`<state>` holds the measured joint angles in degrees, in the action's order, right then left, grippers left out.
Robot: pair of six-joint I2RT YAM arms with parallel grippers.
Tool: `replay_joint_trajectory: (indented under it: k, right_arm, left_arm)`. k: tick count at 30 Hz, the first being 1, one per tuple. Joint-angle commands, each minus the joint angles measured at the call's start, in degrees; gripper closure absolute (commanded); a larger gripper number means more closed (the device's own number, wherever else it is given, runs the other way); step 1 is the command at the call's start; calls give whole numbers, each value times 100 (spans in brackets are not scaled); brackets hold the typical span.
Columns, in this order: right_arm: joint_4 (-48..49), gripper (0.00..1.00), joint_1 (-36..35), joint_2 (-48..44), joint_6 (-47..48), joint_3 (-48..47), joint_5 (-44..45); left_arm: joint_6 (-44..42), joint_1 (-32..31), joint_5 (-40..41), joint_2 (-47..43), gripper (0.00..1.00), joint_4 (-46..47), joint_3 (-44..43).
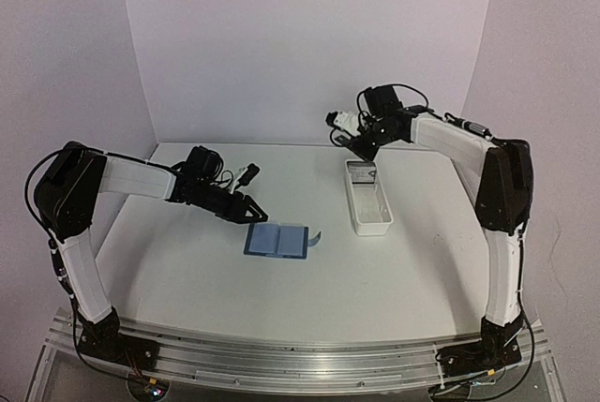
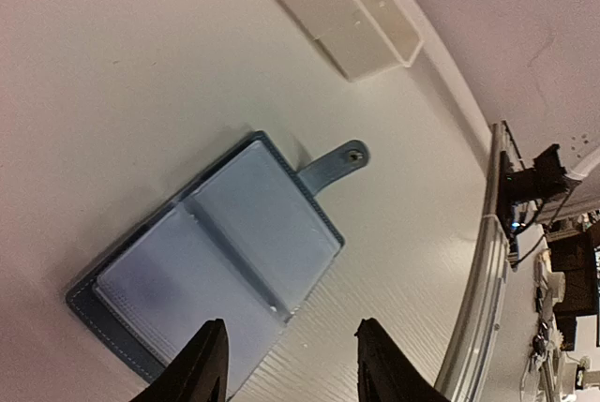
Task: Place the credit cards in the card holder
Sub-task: Pick up the credit card from the storage box.
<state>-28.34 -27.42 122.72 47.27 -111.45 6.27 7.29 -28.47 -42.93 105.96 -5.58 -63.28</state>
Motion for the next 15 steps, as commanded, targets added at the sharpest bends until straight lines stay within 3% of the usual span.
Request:
replay_joint_trajectory:
  k: [1, 3, 6, 8, 15]
  right_arm:
    - [836, 100, -160, -1064, -3327, 328, -2741]
    - [2145, 100, -294, -1357, -4358, 1217, -3540]
    - [4686, 100, -627, -1788, -5853, 2624, -4150]
    - [5789, 100, -809, -1819, -6433, 3155, -4222]
    - [6826, 100, -1305, -1350, -7319, 3357, -4456]
  left_arm:
    - [-261, 390, -1741, -905, 44, 2182, 594]
    - [-42, 533, -2005, -1045, 33, 3066, 744]
    - [113, 565, -2290, -908, 27, 3087, 335]
    - [504, 570, -2494, -894, 23, 3338, 245]
    - [1731, 551, -2849, -783, 17, 4341, 155]
